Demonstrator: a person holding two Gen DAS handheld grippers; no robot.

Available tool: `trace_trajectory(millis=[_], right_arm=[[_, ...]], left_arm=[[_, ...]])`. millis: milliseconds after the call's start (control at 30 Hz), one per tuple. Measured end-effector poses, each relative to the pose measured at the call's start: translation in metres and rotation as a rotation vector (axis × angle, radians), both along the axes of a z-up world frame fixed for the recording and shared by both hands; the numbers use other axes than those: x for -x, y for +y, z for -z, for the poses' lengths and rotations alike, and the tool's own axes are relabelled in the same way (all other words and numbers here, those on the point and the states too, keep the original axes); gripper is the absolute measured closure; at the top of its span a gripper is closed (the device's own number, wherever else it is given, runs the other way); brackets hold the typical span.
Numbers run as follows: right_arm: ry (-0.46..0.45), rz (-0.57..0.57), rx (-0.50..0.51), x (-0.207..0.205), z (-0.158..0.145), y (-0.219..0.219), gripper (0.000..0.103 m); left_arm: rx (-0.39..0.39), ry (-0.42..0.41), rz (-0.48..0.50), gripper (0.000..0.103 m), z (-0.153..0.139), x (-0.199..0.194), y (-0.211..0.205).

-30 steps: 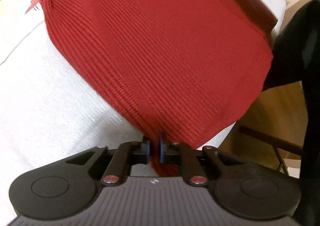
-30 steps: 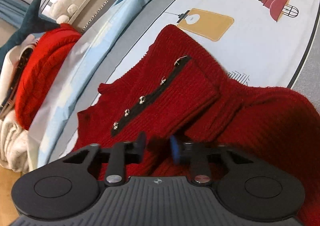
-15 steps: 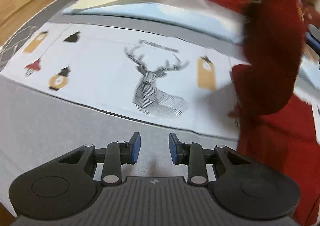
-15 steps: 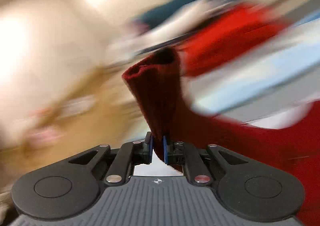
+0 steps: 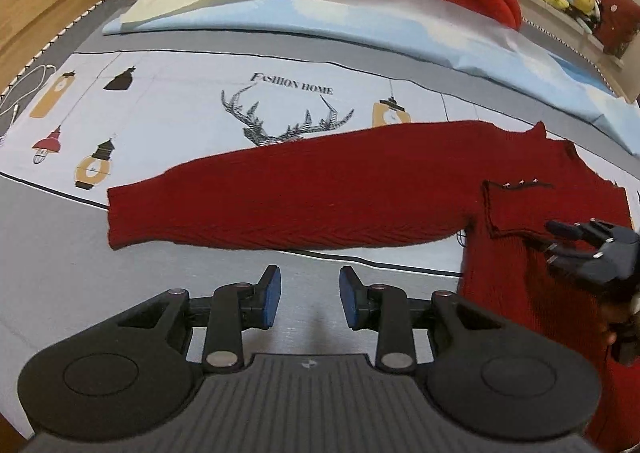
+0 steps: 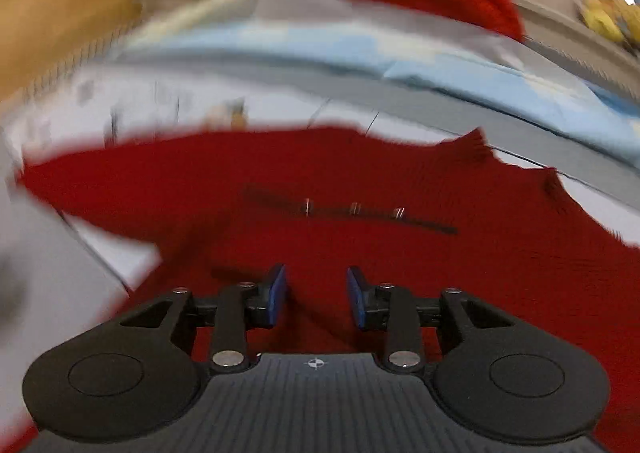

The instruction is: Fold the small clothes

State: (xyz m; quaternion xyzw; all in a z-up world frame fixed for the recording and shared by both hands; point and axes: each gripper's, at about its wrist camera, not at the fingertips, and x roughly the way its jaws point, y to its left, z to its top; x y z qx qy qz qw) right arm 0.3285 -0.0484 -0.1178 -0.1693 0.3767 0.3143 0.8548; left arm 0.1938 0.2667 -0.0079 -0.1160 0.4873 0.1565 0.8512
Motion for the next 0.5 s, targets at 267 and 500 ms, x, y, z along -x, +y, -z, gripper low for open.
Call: trace_trajectory(millis=[267,500], right_arm=[[-0.137,-0.044,0.085,0.007,-0.007,0.001,0.091],[-0.108,0.256,-0.235,-0.037,-0.093,-0.162,0.092]], left_arm=[[-0.016,0.009,0.049,0.066,0.005,-0.016,-0.022],[-0.020,0.005,0.094,0.066,0.002,-0.018,-0.032]])
